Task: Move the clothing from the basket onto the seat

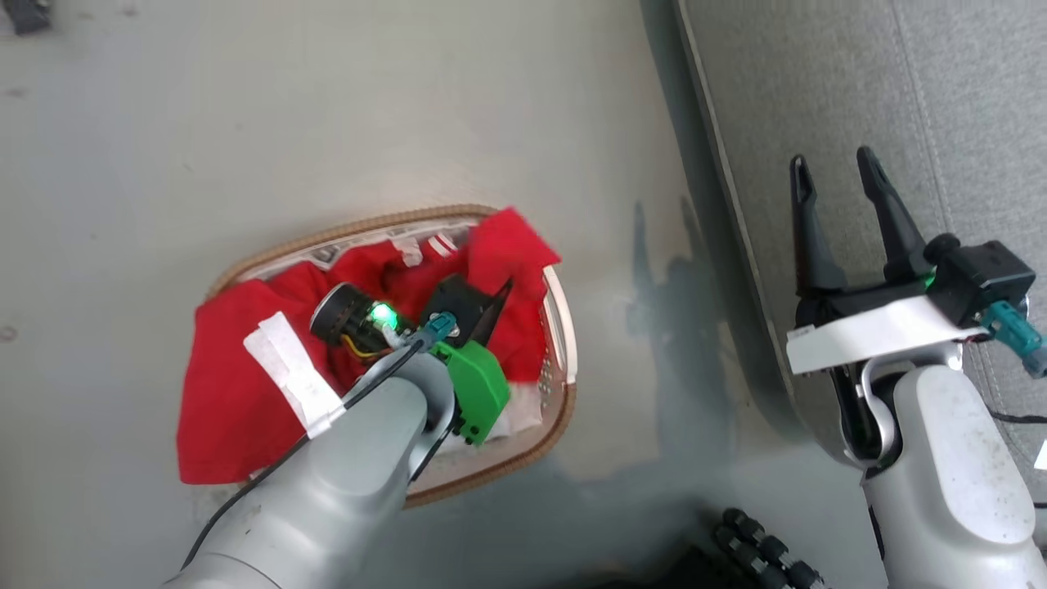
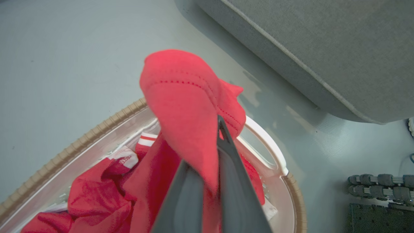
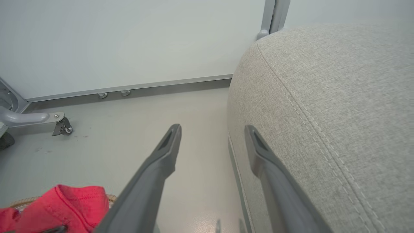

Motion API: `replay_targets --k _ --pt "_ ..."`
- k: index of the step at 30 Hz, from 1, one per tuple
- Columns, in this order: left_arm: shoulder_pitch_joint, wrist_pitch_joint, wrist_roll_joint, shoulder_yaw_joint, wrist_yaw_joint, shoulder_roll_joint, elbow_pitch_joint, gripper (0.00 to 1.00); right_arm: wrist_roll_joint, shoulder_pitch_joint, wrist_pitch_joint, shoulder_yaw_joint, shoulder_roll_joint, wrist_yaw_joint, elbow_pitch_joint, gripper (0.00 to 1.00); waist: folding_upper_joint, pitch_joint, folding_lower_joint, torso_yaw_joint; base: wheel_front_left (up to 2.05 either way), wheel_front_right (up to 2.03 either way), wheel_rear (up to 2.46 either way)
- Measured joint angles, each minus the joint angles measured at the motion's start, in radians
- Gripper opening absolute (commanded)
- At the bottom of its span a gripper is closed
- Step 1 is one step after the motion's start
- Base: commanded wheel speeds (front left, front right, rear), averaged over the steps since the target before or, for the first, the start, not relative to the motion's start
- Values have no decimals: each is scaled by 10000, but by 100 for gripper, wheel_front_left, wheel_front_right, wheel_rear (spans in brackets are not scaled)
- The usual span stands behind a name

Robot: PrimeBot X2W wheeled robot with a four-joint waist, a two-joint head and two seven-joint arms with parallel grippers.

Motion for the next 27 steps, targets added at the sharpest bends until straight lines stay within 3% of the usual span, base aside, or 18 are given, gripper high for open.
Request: replay_targets --k 12,19,27 --pt "1292 -25 502 1363 351 545 -3392 0 -688 1100 -2 -222 4 2 439 100 0 -2139 -1 661 0 0 0" --pt "1305 -23 525 1996 274 1287 -4203 0 -826 1683 0 -109 4 2 644 100 0 -3466 -1 890 0 0 0" --pt "127 337 407 2433 77 2080 -4830 0 -882 2275 0 -25 2 2 842 100 0 -4806 -1 1020 0 0 0"
